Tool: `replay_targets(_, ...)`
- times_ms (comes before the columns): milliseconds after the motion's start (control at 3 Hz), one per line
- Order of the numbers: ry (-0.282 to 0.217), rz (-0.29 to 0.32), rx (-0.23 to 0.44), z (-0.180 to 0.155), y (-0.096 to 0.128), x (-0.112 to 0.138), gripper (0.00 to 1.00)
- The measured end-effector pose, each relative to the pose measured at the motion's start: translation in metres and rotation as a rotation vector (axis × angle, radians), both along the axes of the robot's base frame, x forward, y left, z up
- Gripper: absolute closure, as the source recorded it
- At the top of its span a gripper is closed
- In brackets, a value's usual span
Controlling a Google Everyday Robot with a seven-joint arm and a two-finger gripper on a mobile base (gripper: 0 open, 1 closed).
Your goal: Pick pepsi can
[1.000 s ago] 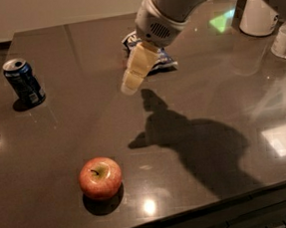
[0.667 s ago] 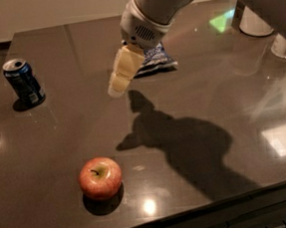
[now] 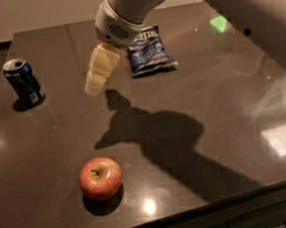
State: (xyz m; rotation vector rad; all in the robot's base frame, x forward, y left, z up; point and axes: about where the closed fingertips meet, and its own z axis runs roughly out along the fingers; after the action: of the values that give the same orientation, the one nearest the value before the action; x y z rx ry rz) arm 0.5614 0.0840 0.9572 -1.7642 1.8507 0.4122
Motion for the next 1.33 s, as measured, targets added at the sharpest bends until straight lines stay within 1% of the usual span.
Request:
replay_targets(333, 0.001, 0.035, 0.039, 0.002, 0.026, 0.006, 0.0)
replay_targets(667, 0.008, 0.071, 0.088, 0.005, 0.056, 0.008, 0.0)
replay_targets(1000, -0.017, 0.161, 0.127, 0.014, 0.118, -0.012, 0.0)
replay_targets(1333, -0.017, 0.161, 0.127, 0.014, 0.118, -0.012, 0.0)
